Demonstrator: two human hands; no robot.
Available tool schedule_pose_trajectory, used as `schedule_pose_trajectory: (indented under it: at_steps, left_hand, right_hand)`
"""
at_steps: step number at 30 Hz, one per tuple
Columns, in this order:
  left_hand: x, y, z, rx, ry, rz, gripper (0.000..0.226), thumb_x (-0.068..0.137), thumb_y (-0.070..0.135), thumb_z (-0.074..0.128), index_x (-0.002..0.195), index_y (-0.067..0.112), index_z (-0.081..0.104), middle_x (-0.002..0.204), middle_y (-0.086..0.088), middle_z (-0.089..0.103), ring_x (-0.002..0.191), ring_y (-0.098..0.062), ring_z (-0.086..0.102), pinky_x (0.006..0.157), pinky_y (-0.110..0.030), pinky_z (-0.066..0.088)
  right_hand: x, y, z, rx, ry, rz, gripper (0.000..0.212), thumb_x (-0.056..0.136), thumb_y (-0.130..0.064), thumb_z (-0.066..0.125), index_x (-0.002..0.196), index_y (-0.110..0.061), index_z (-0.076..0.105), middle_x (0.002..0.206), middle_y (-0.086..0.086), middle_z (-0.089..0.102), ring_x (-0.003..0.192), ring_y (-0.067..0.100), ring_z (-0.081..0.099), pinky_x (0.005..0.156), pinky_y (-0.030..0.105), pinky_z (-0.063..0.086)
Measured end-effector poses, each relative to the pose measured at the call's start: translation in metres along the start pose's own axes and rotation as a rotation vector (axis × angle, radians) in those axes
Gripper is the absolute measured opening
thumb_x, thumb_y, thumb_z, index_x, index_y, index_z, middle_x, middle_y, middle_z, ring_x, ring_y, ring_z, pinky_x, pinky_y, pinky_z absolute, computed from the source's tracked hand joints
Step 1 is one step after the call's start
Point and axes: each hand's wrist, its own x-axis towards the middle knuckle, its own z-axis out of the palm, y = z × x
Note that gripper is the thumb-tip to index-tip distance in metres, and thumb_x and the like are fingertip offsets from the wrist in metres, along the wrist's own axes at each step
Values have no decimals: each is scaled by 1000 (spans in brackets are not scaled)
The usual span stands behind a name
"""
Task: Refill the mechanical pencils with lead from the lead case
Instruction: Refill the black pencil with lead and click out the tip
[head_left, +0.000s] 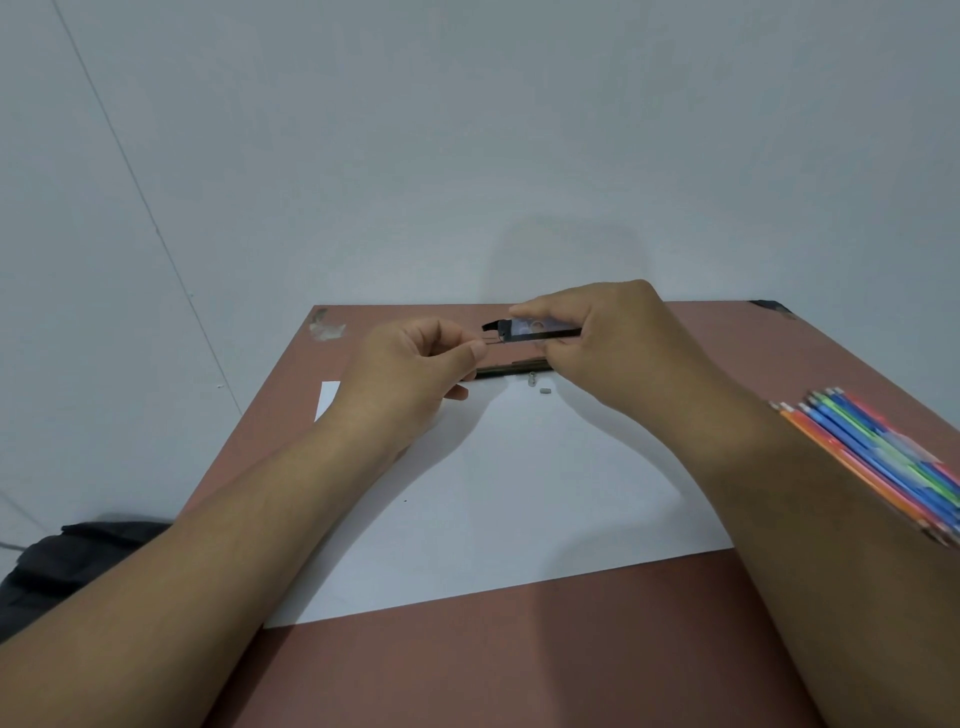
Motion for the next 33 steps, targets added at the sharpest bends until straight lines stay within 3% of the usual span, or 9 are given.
schedule_pose_trajectory:
  at_steps: [8, 13, 21, 26, 33]
  left_hand:
    - [-2, 1, -2, 35, 28, 40, 9, 90, 22, 73, 82, 21, 75, 77, 1, 72, 69, -12, 66, 88, -52, 58]
    - [-6, 8, -2, 85, 64, 91, 7, 92, 21, 71, 89, 18, 76, 85, -8, 73, 68, -15, 64, 73, -29, 58]
    - [-10, 13, -3, 143, 97, 126, 10, 92, 25, 70, 86, 19, 74, 86, -14, 70, 65, -16, 59, 65, -30, 52]
    - [-11, 15, -8, 174, 127, 131, 13, 92, 31, 69, 84, 22, 72, 84, -5, 70, 67, -11, 58, 56, -13, 42]
    - [-6, 15, -15, 132, 155, 155, 13, 91, 28, 69, 81, 20, 69, 78, -2, 67, 68, -10, 57, 68, -27, 47]
  right_hand:
    - [0, 1, 2, 42, 4, 32, 48, 86, -9, 61, 112, -47, 74, 103, -21, 74, 89, 4, 69, 82, 35, 60]
    - [-1, -2, 0, 52, -19, 57, 48, 86, -9, 62, 110, -49, 74, 99, -19, 74, 87, 2, 69, 83, 35, 59]
    - [-2, -6, -1, 72, -30, 62, 44, 87, -12, 66, 111, -48, 74, 101, -20, 74, 88, 1, 68, 84, 32, 58]
    - [-1, -5, -2, 53, -42, 90, 47, 85, -10, 65, 110, -49, 74, 101, -20, 74, 88, -1, 68, 85, 31, 58]
    - [-1, -5, -3, 30, -56, 87, 44, 84, -11, 69, 110, -46, 74, 102, -20, 74, 92, 2, 67, 87, 30, 57]
